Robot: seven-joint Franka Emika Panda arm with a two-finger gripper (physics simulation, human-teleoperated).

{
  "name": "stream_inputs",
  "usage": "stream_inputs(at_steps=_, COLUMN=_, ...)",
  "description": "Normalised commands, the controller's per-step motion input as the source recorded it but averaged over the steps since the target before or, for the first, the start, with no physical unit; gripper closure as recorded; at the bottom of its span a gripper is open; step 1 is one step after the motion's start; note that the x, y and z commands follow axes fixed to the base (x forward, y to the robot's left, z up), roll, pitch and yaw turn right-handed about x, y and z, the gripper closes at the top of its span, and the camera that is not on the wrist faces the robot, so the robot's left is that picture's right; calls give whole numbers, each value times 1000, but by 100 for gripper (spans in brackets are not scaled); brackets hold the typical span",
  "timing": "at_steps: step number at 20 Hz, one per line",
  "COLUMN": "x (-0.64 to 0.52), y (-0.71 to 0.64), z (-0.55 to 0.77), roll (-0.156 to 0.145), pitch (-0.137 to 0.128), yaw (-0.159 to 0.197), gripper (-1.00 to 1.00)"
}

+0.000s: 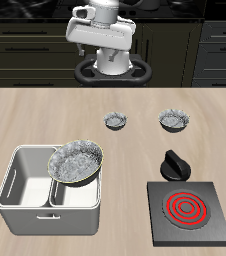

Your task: Place the largest bowl in the left side of the drainer and the medium bowl in the right side

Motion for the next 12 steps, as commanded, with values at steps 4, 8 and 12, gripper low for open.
stream_inputs(at_steps=4, x=-94, y=-100, z=-113, roll=-81, pitch=20, yaw=4, gripper=-100)
stream_inputs(at_steps=8, x=-15, y=105, z=-54, roll=-20, pitch=31, yaw=-29, gripper=-100)
stream_inputs(at_steps=12, x=105, y=392, z=-187, roll=-7, pitch=88, yaw=-4, gripper=-100)
